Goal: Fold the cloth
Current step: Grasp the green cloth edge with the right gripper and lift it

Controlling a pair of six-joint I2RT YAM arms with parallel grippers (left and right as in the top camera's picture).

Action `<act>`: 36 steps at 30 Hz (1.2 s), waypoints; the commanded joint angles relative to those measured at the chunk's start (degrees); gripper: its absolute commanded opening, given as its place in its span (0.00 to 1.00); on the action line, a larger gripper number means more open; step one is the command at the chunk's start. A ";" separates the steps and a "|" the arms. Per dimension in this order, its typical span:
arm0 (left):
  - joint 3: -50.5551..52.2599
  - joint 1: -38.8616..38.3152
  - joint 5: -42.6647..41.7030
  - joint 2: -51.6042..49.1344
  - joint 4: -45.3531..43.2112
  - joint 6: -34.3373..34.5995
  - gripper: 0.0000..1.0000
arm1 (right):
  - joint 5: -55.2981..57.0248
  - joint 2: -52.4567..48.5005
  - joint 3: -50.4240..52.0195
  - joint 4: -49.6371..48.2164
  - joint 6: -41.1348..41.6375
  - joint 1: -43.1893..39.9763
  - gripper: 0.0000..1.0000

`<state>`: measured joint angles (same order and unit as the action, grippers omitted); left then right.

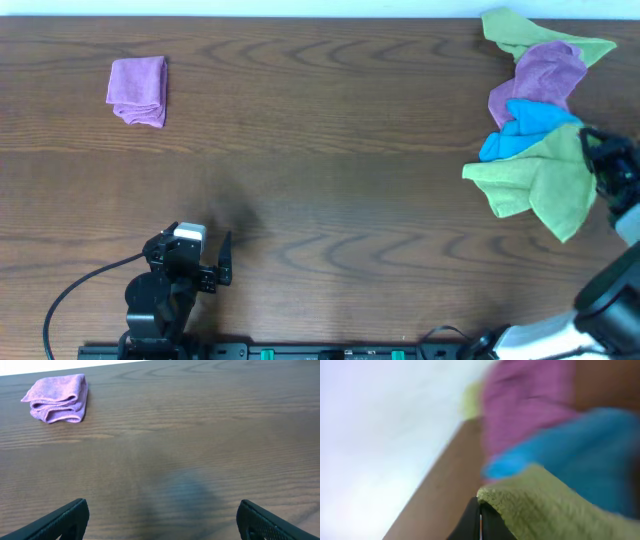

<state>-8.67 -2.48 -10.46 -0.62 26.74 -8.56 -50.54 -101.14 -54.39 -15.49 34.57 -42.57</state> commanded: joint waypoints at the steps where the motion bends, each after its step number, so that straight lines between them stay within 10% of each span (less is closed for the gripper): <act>1: 1.05 -0.17 0.37 0.35 -0.02 0.87 0.95 | -8.11 7.21 -1.53 -0.13 0.72 5.88 0.02; 21: 1.05 -0.17 0.35 0.35 -0.02 0.87 0.95 | 8.70 18.95 -3.39 -1.05 5.86 63.91 0.02; 36: 1.05 -0.17 0.35 0.35 -0.02 0.87 0.95 | 12.02 18.95 -15.28 -2.71 13.57 59.74 0.02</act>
<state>-8.67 -2.48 -10.31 -0.62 26.74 -8.56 -39.92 -82.96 -67.22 -19.09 46.57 18.17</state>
